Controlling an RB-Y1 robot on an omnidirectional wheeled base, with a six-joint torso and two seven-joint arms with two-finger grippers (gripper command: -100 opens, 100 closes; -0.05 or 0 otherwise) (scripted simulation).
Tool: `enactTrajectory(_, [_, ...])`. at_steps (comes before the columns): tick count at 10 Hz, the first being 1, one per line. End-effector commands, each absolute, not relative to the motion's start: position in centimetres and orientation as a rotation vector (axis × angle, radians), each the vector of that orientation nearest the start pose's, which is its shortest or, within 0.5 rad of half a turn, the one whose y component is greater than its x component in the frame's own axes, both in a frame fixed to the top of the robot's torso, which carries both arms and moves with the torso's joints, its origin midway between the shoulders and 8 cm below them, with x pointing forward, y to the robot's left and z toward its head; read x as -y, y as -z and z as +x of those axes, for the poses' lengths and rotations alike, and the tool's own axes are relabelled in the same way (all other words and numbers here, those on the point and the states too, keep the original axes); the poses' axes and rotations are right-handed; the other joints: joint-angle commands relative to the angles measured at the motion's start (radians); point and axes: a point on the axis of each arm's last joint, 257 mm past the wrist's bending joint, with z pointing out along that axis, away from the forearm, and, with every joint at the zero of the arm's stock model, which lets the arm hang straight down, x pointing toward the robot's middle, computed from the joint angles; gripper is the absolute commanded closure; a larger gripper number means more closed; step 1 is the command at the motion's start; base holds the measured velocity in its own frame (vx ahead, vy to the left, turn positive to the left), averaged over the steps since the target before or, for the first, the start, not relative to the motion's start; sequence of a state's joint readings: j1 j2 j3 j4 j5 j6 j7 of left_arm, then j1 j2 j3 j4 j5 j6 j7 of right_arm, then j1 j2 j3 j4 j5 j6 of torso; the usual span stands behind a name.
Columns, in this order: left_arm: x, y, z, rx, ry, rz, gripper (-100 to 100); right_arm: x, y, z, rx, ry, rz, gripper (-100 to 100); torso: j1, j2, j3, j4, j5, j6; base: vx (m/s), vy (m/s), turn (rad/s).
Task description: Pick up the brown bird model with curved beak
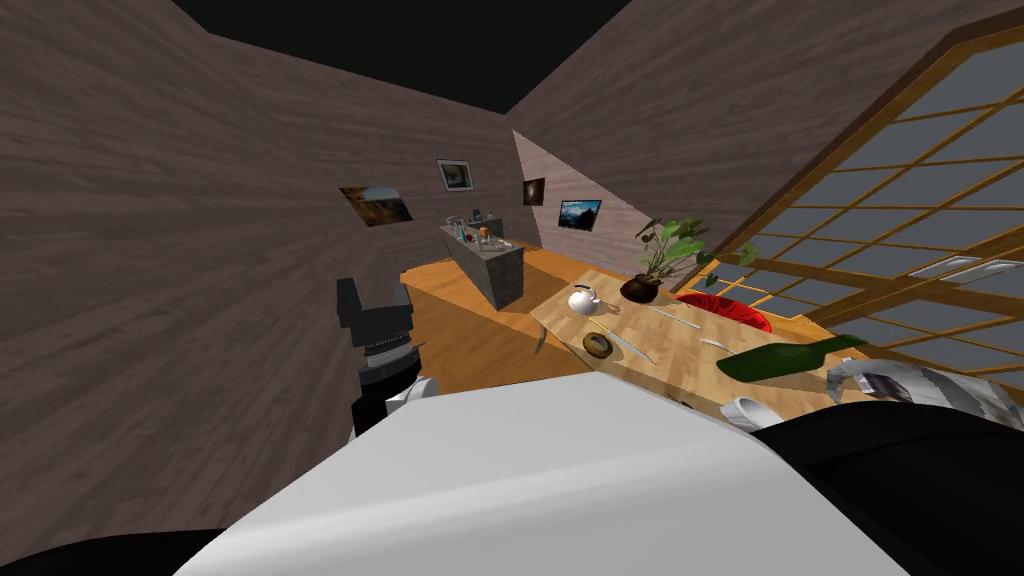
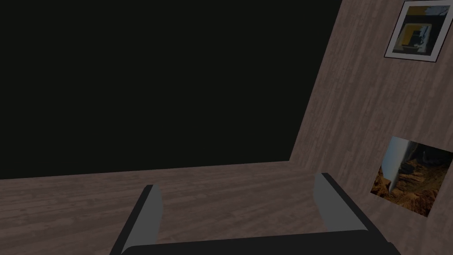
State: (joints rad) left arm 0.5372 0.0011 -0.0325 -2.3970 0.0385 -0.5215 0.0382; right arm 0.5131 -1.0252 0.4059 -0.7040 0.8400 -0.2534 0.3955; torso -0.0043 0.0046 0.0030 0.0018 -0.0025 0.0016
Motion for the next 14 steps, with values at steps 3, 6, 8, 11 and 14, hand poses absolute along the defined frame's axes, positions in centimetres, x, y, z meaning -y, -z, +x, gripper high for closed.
enactTrajectory(3, [-27.2, -6.7, 31.3, -0.506, 1.406, -0.612, 0, 70.9, 49.0, -5.3, -2.968, 0.615, -0.574, 100, 0.0, -0.003, -0.001, 0.0, 0.0, 0.001, -0.027, 0.013, 0.096])
enactTrajectory(6, [-27.2, -6.7, 31.3, -0.506, 1.406, -0.612, 0, 70.9, 48.9, -4.9, -2.955, 0.613, -0.472, 100, 0.001, -0.001, -0.001, 0.0, 0.001, 0.002, -0.03, 0.007, 0.046])
enactTrajectory(8, [-27.2, -6.8, 31.3, -0.506, 1.406, -0.612, 0, 71.1, 48.6, -7.2, -2.985, 0.625, -0.457, 100, 0.002, -0.001, -0.001, 0.0, 0.001, 0.0, -0.053, 0.026, 0.243])
enactTrajectory(11, [-27.2, -6.7, 31.3, -0.506, 1.406, -0.612, 0, 71.3, 48.2, -9.4, -3.014, 0.639, -0.425, 100, 0.001, -0.002, -0.001, 0.0, 0.002, 0.002, -0.033, 0.009, 0.109])
enactTrajectory(14, [-27.2, -6.7, 31.3, -0.506, 1.406, -0.612, 0, 71.5, 47.7, -11.6, -3.041, 0.655, -0.378, 100, 0.002, -0.001, -0.001, 0.0, 0.003, 0.002, -0.047, 0.021, 0.159])
